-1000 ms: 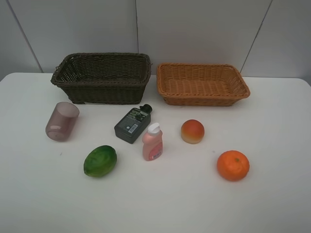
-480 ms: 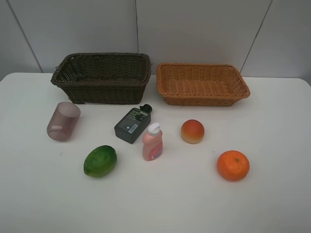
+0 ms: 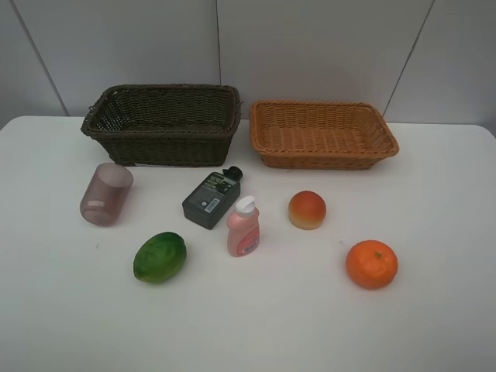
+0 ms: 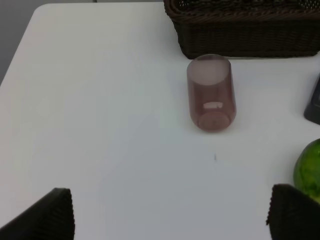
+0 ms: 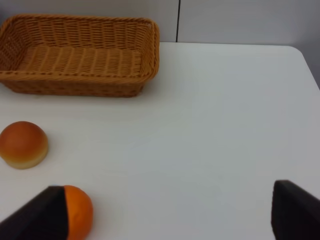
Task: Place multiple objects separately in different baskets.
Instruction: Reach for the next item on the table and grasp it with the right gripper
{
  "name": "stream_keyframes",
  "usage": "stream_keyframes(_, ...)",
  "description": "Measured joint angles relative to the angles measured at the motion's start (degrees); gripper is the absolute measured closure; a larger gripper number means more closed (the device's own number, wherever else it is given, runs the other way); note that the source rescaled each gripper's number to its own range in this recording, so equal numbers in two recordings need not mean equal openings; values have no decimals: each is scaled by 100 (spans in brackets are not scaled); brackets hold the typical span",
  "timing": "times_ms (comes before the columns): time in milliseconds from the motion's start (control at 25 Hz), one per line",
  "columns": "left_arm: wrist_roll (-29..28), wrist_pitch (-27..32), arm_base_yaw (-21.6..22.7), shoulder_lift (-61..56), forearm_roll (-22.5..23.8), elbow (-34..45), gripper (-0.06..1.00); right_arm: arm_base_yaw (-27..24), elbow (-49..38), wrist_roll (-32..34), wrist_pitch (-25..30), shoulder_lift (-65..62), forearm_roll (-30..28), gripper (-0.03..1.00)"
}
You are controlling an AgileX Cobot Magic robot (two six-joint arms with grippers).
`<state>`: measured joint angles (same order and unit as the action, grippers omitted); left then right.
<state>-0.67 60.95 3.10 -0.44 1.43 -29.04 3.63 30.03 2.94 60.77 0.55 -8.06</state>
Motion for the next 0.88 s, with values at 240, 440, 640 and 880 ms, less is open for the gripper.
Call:
stream_keyframes(240, 0, 0, 0, 0, 0, 0, -6, 0, 687, -49, -266, 1583, 98, 15)
stream_keyframes(440, 0, -6, 0, 0, 0, 0, -6, 0, 1494, -57, -567, 3474, 290, 15)
stream_keyframes(640, 0, -13, 0, 0, 0, 0, -6, 0, 2277, -58, -614, 5231, 496, 15)
stream_keyframes(880, 0, -13, 0, 0, 0, 0, -6, 721, 2737, -63, -637, 6532, 507, 15)
